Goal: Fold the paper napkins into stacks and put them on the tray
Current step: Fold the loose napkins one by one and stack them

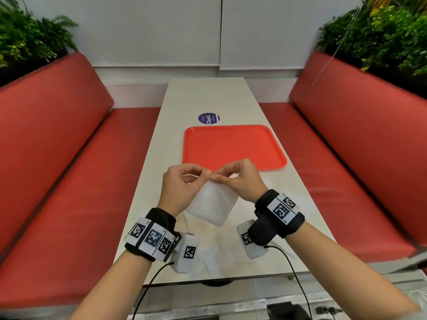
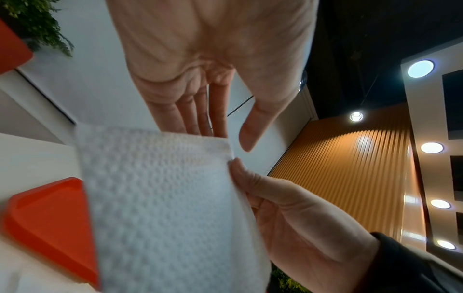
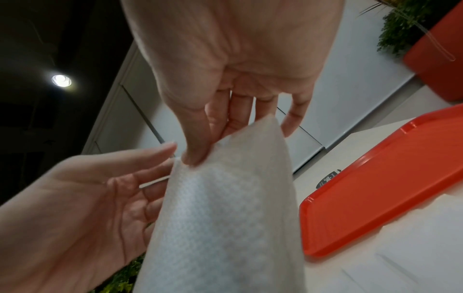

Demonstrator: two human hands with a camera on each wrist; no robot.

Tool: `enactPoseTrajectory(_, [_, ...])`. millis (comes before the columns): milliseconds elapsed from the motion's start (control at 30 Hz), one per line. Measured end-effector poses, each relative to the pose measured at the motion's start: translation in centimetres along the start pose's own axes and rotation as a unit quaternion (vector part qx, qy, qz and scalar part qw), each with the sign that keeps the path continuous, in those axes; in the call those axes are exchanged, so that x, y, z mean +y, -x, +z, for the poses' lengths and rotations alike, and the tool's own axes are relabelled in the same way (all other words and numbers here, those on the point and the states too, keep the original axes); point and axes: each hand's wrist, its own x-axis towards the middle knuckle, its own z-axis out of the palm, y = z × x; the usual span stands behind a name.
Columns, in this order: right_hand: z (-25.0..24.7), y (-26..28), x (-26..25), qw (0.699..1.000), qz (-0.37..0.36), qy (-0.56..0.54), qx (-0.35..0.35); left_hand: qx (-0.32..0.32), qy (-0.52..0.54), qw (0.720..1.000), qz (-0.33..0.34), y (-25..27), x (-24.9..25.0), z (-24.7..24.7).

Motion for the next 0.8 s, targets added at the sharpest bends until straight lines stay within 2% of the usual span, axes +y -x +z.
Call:
enactPoseTrajectory(200, [1.2,-0.4,-0.2,0.999,0.007,-0.019,-0.027,0.074,-0.023,0.997,-0.007,-0.4,-1.3,-2.2])
enactPoseTrajectory(300, [1.7,-0.3,0.3,0.995,0.034,-0.085,-0.047,0.106,-0.008,0.994,-0.038,-0.4,-2.9,-4.8])
enactPoseTrajectory(367, [2.6,0.0,0.4,0.986,0.051,-0.136,-0.080,0.120,0.012,0.991,-0.051,0.0,-3.8,-6.0])
enactPoseTrajectory(467, [4.8,0.3,0.4,0.958,0.096,-0.233,-0.140,0.150,0.040,0.985,-0.071,0.4,-5.1,-7.0])
enactPoseTrajectory(533, [6.7,0.1,0.6,0.953,0.116,-0.249,-0.130,0.164,0.060,0.980,-0.097,0.4,-6.4,-7.6])
enactPoseTrajectory(600, [8.6,-0.2,1.4,0.959,0.133,-0.236,-0.089,0.144,0.060,0.981,-0.117,0.8,-7.6,-8.4])
enactPoseTrajectory(700, [11.0,-0.4,2.7,0.957,0.168,-0.231,-0.039,0.067,-0.004,0.988,-0.137,1.7,-9.0,-9.6])
enactPoseTrajectory(800, [12.9,-0.3,3.9,0.964,0.187,-0.188,-0.036,0.022,-0.078,0.987,-0.138,2.8,-10.2,-10.3])
